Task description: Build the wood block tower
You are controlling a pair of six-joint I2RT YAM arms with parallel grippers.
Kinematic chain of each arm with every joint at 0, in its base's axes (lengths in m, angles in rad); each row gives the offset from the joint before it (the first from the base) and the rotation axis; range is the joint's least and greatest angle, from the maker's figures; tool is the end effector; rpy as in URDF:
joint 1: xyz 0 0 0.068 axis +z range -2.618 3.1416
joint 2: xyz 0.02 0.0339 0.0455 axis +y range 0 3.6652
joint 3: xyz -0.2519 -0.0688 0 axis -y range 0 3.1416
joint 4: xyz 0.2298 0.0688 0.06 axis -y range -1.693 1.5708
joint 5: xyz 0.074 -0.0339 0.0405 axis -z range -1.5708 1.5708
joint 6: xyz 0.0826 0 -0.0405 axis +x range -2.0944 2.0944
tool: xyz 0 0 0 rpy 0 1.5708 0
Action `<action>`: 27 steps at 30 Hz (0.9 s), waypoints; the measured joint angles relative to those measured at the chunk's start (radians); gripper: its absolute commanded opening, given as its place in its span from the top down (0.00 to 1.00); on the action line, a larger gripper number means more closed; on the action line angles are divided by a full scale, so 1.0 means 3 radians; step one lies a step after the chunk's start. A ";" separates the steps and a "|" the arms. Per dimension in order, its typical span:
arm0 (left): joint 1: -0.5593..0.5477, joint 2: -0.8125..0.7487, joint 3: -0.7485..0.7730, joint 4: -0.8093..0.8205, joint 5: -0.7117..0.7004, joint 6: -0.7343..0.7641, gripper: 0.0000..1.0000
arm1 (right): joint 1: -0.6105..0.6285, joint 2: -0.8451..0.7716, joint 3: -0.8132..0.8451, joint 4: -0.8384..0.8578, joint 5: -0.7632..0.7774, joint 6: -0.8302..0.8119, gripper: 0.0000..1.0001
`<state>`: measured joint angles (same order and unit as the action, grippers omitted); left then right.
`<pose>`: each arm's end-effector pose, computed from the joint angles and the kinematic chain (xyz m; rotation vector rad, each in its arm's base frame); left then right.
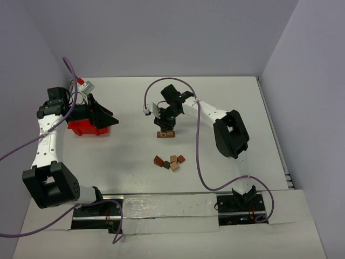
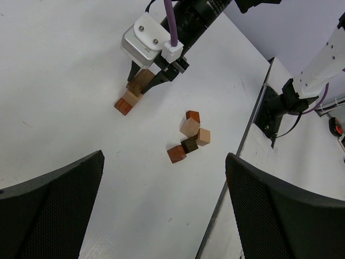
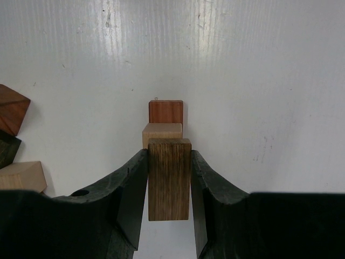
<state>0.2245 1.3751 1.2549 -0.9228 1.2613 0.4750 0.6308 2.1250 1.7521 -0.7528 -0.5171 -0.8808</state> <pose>0.2674 -0.0196 0.3069 0.6345 1.9146 -1.1741 0.3403 0.2991 0.1683 -1.8796 1.7695 0.6035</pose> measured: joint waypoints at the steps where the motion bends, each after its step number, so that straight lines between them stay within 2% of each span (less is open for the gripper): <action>1: 0.0000 0.0005 0.0000 -0.0001 0.0000 0.0001 0.01 | 0.0003 0.0000 0.0001 0.0000 0.0001 -0.0001 0.77; 21: 0.0000 0.0042 0.0000 -0.0003 0.0000 0.0004 0.01 | 0.0064 0.0000 0.0006 0.0010 0.0064 -0.0025 0.74; 27: 0.0000 0.0047 0.0001 -0.0003 0.0000 0.0008 0.01 | 0.0071 0.0000 0.0006 0.0011 0.0070 -0.0029 0.71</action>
<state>0.2245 1.3893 1.2551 -0.9237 1.2613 0.4772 0.6521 2.1250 1.7538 -0.7495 -0.4962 -0.8896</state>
